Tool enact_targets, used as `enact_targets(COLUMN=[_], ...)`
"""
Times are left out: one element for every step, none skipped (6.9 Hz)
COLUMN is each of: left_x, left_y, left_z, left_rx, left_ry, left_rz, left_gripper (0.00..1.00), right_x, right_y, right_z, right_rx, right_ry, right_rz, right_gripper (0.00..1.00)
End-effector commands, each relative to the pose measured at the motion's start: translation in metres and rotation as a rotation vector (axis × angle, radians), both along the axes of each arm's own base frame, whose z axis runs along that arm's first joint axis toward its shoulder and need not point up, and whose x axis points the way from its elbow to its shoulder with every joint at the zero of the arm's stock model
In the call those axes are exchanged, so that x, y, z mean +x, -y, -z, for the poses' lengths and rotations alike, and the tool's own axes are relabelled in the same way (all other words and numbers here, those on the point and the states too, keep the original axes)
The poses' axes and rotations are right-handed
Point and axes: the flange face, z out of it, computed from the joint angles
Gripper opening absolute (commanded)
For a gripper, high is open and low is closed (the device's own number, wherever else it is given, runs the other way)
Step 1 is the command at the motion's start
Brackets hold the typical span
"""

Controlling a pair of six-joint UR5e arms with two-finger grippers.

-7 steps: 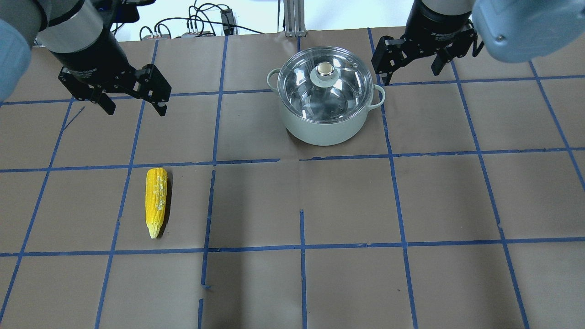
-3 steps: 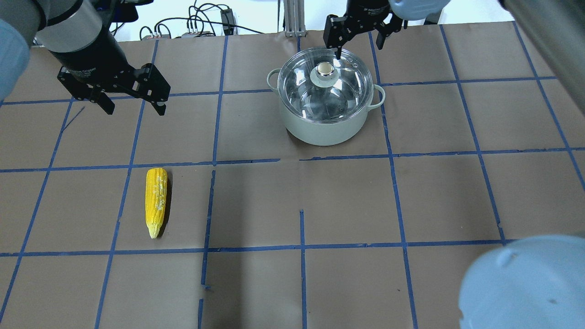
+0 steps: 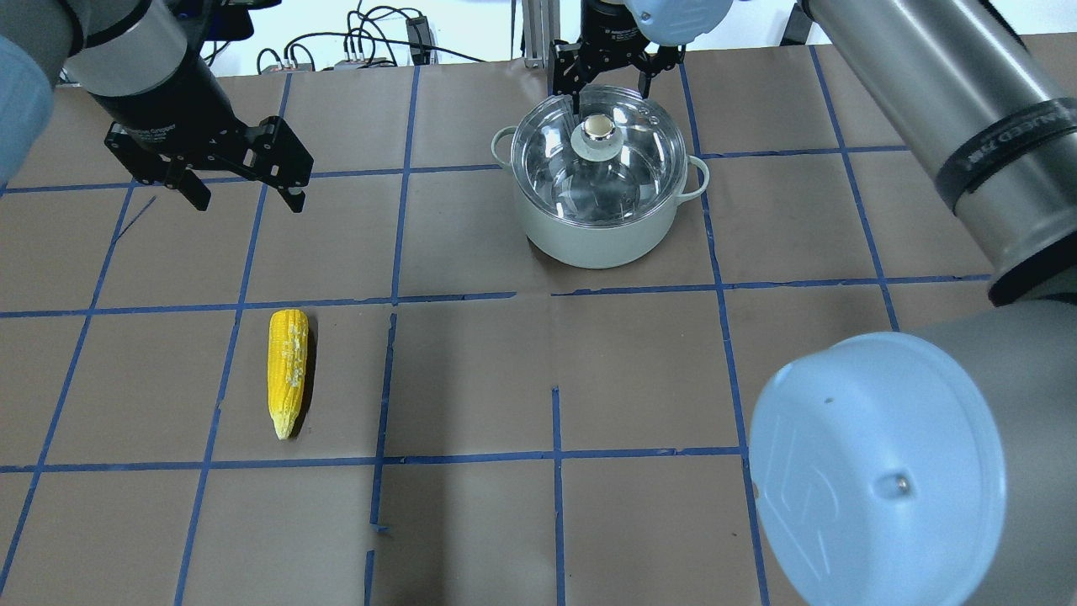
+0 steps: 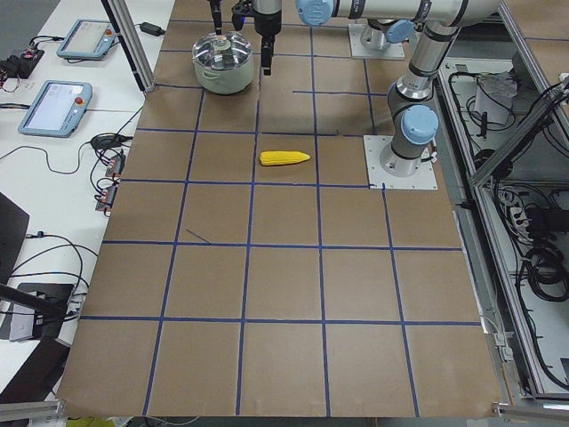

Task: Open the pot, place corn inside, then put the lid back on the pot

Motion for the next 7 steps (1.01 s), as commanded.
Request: enact_targets(left_x=[0.000, 0.000, 0.000, 0.001, 0.001, 0.001, 0.001], left_y=[0.000, 0.000, 0.000, 0.000, 0.000, 0.000, 0.000], left_z=[0.000, 0.001, 0.001, 0.001, 0.001, 0.001, 0.001], left_rx=[0.000, 0.003, 0.003, 0.001, 0.003, 0.003, 0.003], left_ry=[0.000, 0.000, 0.000, 0.000, 0.000, 0.000, 0.000], left_rz=[0.002, 0.002, 0.002, 0.000, 0.000, 0.000, 0.000], left_gripper=[1.00, 1.00, 1.00, 1.00, 1.00, 1.00, 1.00], right_x=[0.003, 0.003, 0.003, 0.003, 0.004, 0.005, 0.005], right_y=[0.006, 0.005, 0.004, 0.002, -0.001, 0.000, 0.000], right_z=[0.019, 0.023, 0.025, 0.029, 0.033, 0.035, 0.035], right_rx=[0.018, 0.023, 0.026, 0.034, 0.041, 0.045, 0.046], right_ry=[-0.001, -0.004, -0.011, -0.014, -0.018, -0.017, -0.012], right_rz=[0.001, 0.003, 0.002, 0.002, -0.001, -0.001, -0.002], right_gripper=[0.94, 0.93, 0.93, 0.92, 0.92, 0.92, 0.92])
